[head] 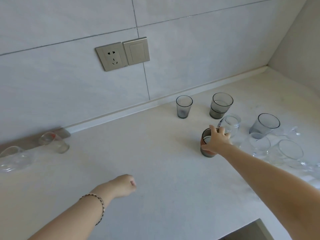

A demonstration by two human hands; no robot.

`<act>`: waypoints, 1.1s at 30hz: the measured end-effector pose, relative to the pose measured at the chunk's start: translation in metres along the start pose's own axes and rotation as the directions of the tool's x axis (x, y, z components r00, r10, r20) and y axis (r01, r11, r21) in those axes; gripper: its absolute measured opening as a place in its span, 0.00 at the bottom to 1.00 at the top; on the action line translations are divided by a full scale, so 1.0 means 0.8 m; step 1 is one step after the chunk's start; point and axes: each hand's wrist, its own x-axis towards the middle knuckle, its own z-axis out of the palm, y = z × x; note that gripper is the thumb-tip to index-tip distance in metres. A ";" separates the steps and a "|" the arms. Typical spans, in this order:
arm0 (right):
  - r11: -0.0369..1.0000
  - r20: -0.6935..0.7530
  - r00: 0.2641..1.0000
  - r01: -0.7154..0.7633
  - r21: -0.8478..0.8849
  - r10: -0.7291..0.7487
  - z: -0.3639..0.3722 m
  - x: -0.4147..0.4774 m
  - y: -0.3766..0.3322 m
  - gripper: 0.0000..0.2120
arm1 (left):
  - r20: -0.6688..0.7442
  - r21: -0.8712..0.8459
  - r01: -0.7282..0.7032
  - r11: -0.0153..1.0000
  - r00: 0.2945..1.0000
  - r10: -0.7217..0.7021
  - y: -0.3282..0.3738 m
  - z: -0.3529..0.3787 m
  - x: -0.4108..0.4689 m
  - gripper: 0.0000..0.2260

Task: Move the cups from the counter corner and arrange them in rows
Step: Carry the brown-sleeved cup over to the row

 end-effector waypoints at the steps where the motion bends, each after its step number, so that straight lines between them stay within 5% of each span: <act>1: 1.000 -0.005 1.000 0.011 -0.024 -0.011 0.003 -0.001 0.002 0.47 | -0.006 -0.009 0.012 1.000 1.000 -0.013 -0.004 -0.001 0.000 0.11; 8: 0.985 0.003 0.996 0.093 -0.148 -0.094 -0.004 -0.014 -0.003 0.46 | -0.029 -0.089 0.065 0.994 0.997 -0.067 -0.039 -0.001 -0.016 0.13; 13: 0.903 0.073 0.951 0.307 -0.299 -0.299 0.011 -0.056 -0.063 0.42 | -0.079 -0.180 0.120 0.976 0.988 -0.136 -0.088 -0.004 -0.037 0.07; 23: 0.729 0.255 0.746 0.662 -0.175 -0.615 0.120 -0.206 -0.294 0.43 | -0.115 -0.337 0.203 0.919 0.960 -0.254 -0.274 0.014 -0.121 0.09; 33: 0.596 0.375 0.616 0.782 -0.184 -0.693 0.262 -0.366 -0.553 0.46 | -0.102 -0.386 0.269 0.882 0.938 -0.331 -0.549 0.028 -0.232 0.09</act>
